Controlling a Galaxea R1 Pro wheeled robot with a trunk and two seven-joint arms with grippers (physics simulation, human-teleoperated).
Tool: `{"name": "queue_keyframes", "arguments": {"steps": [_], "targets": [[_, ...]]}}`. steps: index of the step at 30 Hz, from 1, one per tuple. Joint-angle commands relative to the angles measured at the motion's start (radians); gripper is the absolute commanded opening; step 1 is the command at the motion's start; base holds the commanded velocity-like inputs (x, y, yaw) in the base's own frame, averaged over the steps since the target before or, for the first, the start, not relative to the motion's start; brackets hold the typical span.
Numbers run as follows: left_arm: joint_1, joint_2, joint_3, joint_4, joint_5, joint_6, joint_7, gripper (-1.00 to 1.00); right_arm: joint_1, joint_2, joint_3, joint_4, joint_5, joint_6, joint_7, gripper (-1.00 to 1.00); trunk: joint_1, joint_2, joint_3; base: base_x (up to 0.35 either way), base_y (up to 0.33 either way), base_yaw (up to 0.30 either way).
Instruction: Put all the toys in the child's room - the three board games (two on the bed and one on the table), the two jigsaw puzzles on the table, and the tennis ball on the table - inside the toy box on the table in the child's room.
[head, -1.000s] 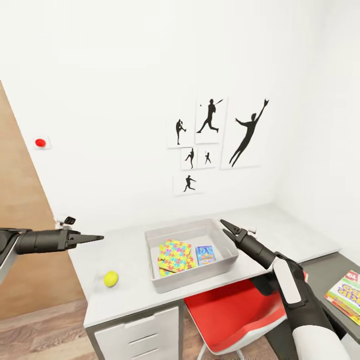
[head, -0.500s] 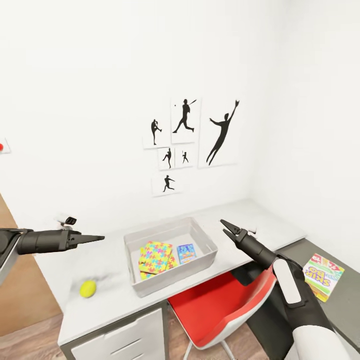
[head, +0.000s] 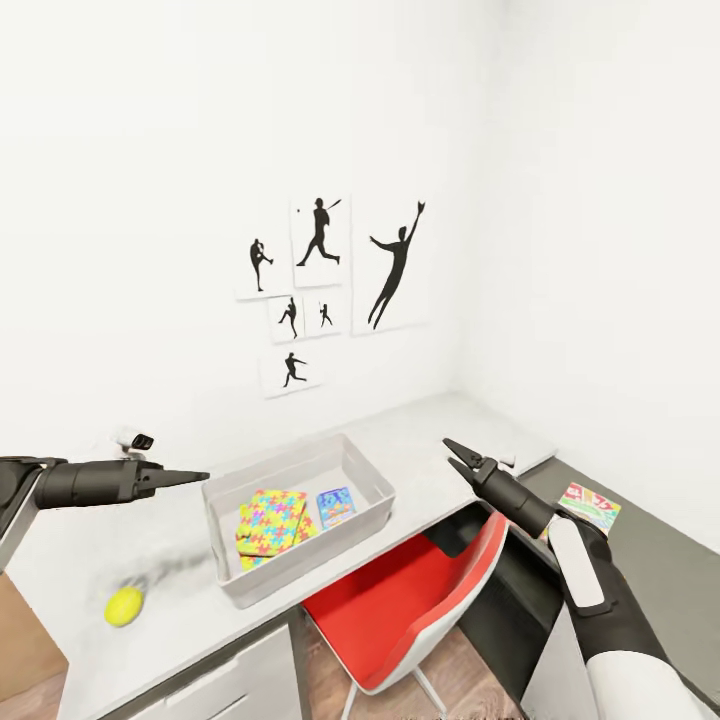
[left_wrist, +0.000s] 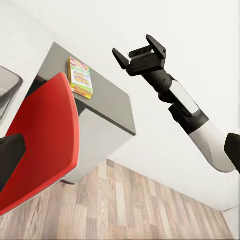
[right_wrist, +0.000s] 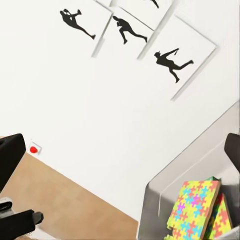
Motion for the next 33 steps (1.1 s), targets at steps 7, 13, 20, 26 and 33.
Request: {"name": "queue_keyframes", "arguments": {"steps": [7, 13, 20, 26, 33], "targets": [[0.000, 0.000, 0.000, 0.000, -0.001, 0.011, -0.004, 1.00, -0.001, 0.000, -0.008, 0.004, -0.004, 0.006, 0.001, 1.00, 0.000, -0.001, -0.001, 0.000, 0.000, -0.280], [0.000, 0.000, 0.000, 0.000, -0.001, 0.011, -0.004, 1.00, -0.001, 0.000, -0.008, 0.005, -0.004, 0.006, 0.000, 1.00, 0.000, -0.001, -0.001, 0.000, 0.000, -0.280], [0.000, 0.000, 0.000, 0.000, -0.001, 0.010, -0.004, 1.00, -0.001, 0.000, -0.009, 0.006, -0.004, 0.006, 0.000, 1.00, 0.000, -0.001, -0.001, 0.000, 0.000, -0.280], [0.000, 0.000, 0.000, 0.001, -0.002, 0.010, -0.004, 1.00, -0.001, 0.000, -0.009, 0.006, -0.004, 0.006, 0.000, 1.00, 0.000, -0.001, -0.001, 0.000, 0.000, -0.280], [0.000, -0.001, 0.000, 0.001, -0.001, 0.009, -0.004, 1.00, -0.001, 0.000, -0.010, 0.010, -0.003, 0.005, -0.001, 1.00, 0.000, -0.001, -0.001, 0.000, 0.000, -0.280]]}}
